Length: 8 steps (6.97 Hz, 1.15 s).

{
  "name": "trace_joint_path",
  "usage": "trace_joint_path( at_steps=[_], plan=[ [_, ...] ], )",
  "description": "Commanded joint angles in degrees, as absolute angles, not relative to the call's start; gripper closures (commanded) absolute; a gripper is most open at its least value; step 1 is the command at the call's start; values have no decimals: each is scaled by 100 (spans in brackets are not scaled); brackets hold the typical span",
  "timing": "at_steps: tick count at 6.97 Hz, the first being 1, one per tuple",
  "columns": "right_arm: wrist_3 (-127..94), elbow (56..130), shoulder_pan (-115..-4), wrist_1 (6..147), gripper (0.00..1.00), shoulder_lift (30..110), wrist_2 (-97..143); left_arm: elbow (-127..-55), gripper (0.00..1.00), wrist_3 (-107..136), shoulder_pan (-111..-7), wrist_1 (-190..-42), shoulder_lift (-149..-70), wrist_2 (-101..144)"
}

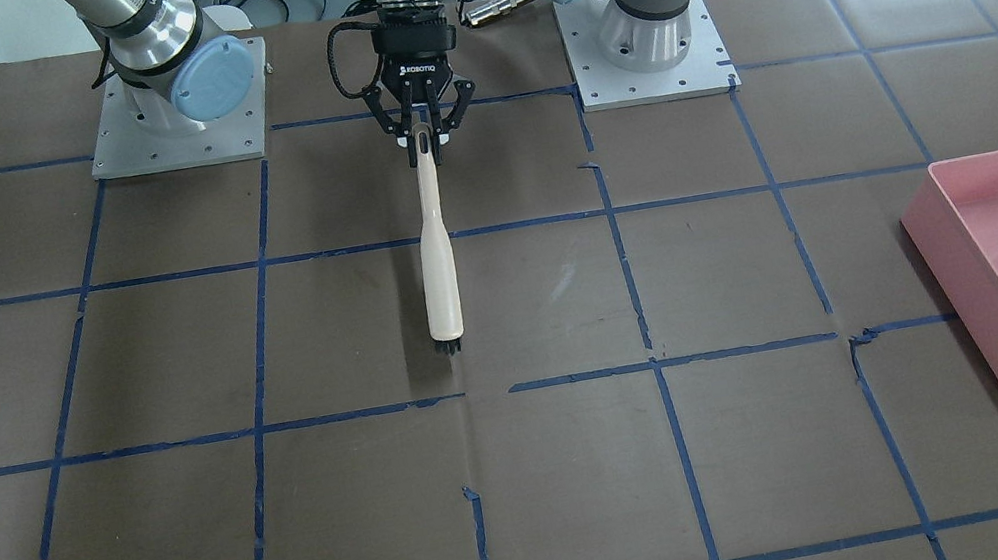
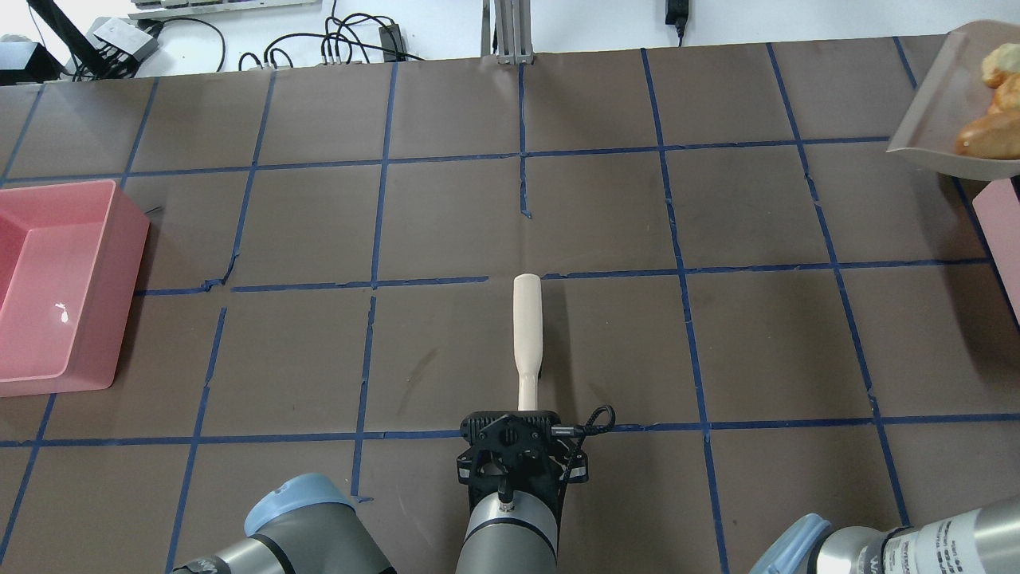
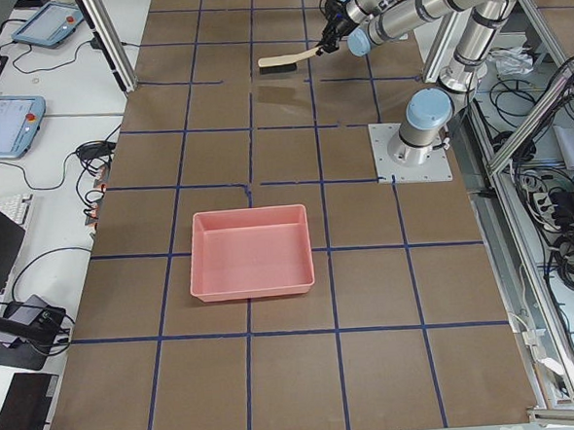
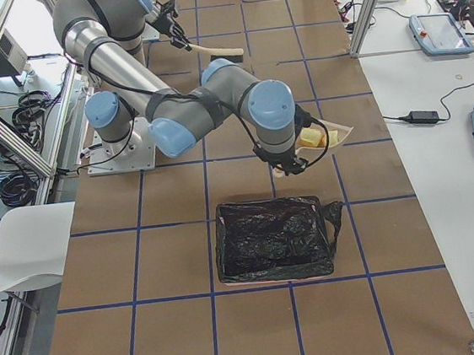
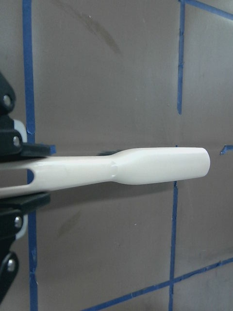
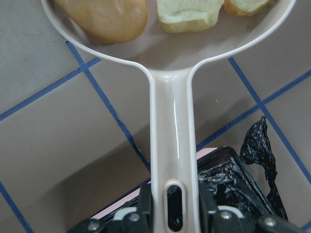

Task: Sweep and dump trash in nearest bin
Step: 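Tip the dustpan over the black trash bag with the right gripper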

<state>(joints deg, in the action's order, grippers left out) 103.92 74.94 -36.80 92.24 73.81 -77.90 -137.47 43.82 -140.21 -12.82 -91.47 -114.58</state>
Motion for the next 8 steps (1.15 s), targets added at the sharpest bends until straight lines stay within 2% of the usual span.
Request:
trace_joint_path(
  at_steps=[1, 4, 6, 7, 8],
  plan=[
    [10441, 7375, -2668, 9132, 100, 7444, -7822, -13773, 100, 4473, -14080, -1074, -9298, -11601],
    [11030, 7094, -1664, 9220, 100, 7173, -7866, -13720, 100, 4482, -14089, -801, -9834, -11549],
    [11082, 6961, -1582, 9333, 100, 6831, -8259, -13720, 100, 4474, -14089, -800, -9835, -11549],
    [11144, 6961, -1565, 9760, 100, 6760, -8296, -13720, 91, 4448, -14089, -800, -9835, -11549],
    [11162, 6996, -1643, 9765, 100, 6767, -8506, -13711, 34, 4404, -14080, -835, -9835, -11540]
  ],
)
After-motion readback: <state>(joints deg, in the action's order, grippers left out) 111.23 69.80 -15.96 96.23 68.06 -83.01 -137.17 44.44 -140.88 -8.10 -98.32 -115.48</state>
